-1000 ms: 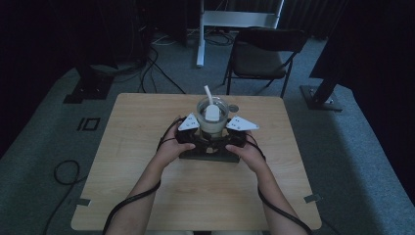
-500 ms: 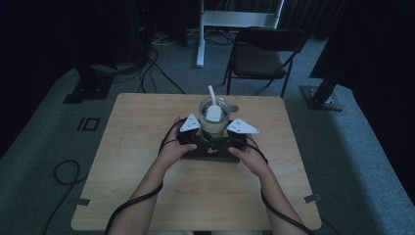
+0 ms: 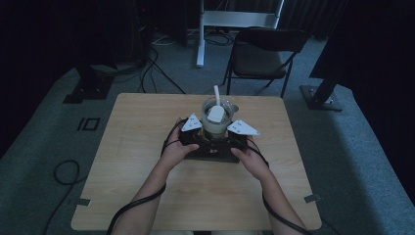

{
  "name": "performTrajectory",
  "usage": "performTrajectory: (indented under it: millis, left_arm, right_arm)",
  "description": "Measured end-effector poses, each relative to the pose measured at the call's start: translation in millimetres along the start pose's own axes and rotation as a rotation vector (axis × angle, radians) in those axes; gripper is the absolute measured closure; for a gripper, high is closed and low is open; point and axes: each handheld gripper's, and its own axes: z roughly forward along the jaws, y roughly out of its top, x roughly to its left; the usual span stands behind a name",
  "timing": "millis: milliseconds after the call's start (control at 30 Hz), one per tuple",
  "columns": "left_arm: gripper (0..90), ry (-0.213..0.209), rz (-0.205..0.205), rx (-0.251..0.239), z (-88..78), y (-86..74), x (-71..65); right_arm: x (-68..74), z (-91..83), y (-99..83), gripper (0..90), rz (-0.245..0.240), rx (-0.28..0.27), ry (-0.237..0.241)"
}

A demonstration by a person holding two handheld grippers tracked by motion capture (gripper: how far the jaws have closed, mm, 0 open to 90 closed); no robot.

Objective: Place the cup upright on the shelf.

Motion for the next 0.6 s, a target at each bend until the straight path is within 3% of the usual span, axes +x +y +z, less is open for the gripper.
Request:
performTrajectory:
  millis: [267, 333, 500, 600]
  left_arm:
    - [2.4, 0.013, -0.037, -0.006, -1.1, -4.8, -0.6]
    - [7.8, 0.028, -0.032, -0.013, -3.8, -4.3, 0.2]
    - [7.8, 0.044, -0.038, -0.025, -8.5, -1.8, -1.6]
    - [7.8, 0.054, -0.057, -0.045, -10.1, -0.1, -4.5]
  right_arm:
    - [-0.3, -7.7, -3.7, 8.9, 0.007, -0.009, 0.004]
    - [-1.2, -11.4, -4.5, 9.4, 0.026, -0.015, 0.009]
    - [-5.3, -24.2, -4.0, 9.4, 0.057, -0.035, 0.014]
    - [-9.2, -33.4, -2.9, 9.4, 0.055, -0.035, -0.008]
